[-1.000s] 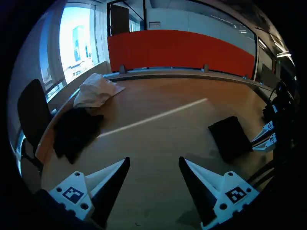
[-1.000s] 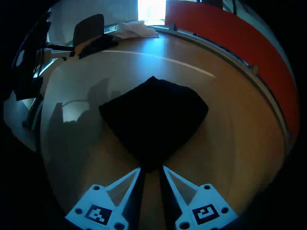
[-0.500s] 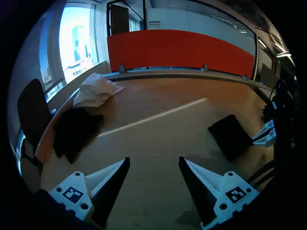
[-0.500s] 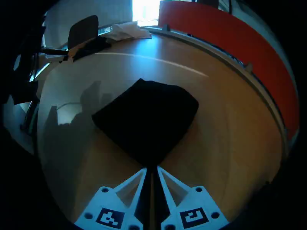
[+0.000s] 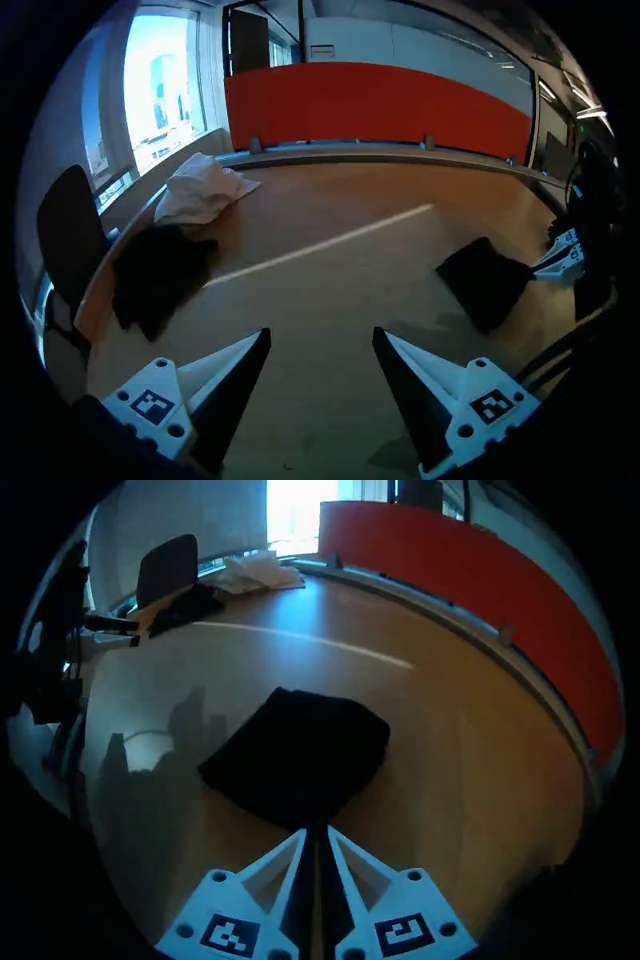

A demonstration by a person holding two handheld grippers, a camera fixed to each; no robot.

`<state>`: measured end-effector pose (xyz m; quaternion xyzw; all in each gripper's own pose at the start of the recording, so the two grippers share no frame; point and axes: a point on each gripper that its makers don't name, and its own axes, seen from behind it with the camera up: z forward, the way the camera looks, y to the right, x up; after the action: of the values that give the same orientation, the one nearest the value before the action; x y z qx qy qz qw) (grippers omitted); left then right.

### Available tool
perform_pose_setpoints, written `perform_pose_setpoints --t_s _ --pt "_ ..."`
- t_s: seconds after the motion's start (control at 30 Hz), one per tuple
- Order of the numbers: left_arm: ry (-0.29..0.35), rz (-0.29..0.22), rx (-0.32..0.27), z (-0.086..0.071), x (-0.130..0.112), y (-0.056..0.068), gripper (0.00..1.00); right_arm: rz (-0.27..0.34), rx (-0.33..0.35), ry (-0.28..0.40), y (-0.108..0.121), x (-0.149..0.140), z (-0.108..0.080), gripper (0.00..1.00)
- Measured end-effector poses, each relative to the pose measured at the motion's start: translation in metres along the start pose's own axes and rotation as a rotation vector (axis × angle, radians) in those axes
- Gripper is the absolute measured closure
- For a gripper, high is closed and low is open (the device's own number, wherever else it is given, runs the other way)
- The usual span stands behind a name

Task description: Fold towel

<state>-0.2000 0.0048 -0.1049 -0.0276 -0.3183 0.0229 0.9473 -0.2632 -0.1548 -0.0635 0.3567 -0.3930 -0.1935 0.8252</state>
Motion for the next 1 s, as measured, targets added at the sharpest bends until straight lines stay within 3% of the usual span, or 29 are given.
perform_pose_setpoints --t_s 0.57,1.0 --pt "0.034 0.007 0.000 -0.001 0.018 0.001 0.06 -0.045 -0.023 0.187 0.017 0.107 -0.048 0.93" --pt "0.055 0.018 -0.020 0.001 0.031 0.007 0.05 -0.036 -0.056 0.258 0.033 0.141 -0.079 0.93"
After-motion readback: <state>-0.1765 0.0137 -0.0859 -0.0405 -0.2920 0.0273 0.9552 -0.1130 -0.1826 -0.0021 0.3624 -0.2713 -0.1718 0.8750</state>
